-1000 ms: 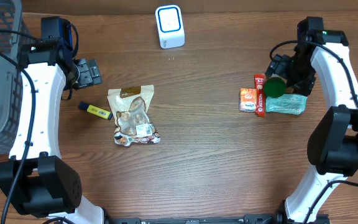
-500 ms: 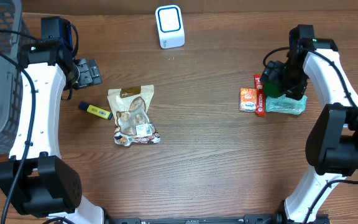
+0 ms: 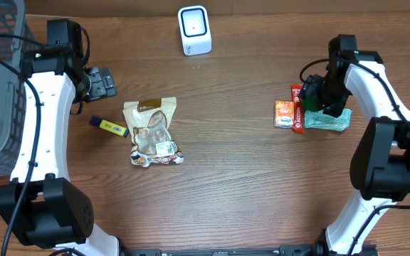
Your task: Scan the item barcode
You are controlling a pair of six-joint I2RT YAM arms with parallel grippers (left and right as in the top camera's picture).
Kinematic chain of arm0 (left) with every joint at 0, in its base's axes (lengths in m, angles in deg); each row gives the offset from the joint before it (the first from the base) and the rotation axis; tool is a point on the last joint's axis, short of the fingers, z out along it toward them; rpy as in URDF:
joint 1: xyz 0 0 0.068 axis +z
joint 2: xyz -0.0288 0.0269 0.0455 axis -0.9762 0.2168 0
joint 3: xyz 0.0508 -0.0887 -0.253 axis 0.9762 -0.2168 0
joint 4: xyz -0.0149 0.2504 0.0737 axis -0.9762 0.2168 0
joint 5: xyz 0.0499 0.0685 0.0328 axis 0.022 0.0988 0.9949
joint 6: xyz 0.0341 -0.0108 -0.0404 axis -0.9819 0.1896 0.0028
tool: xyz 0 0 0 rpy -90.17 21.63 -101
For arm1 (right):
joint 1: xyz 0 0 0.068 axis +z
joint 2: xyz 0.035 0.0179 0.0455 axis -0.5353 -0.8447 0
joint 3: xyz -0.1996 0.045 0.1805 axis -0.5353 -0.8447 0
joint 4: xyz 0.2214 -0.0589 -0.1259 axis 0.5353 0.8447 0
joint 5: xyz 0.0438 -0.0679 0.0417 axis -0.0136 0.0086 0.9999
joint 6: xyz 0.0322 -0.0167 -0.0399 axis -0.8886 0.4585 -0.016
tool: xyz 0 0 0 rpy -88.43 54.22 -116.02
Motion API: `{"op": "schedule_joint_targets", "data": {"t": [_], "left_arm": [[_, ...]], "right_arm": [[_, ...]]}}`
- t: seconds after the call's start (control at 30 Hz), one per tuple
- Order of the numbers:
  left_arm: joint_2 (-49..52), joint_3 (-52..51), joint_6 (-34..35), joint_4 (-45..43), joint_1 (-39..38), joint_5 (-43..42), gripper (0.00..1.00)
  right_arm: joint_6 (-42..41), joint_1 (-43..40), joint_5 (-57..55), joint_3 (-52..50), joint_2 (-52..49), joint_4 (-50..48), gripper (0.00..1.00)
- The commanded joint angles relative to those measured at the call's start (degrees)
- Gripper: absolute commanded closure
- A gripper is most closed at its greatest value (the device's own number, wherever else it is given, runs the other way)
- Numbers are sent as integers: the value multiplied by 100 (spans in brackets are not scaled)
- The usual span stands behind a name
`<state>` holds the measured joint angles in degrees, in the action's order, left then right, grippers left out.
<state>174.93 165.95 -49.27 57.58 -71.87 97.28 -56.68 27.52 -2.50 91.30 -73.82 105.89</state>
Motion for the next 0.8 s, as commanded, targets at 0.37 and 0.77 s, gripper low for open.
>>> {"op": "schedule_joint_targets", "data": {"t": [0.37, 0.77], "left_arm": [[-79, -2, -46, -2, -39, 52, 0], [-81, -2, -46, -2, -39, 52, 0]], "right_arm": [[-22, 7, -11, -79, 175, -142, 22], [-24, 7, -116, -79, 175, -61, 22]]}}
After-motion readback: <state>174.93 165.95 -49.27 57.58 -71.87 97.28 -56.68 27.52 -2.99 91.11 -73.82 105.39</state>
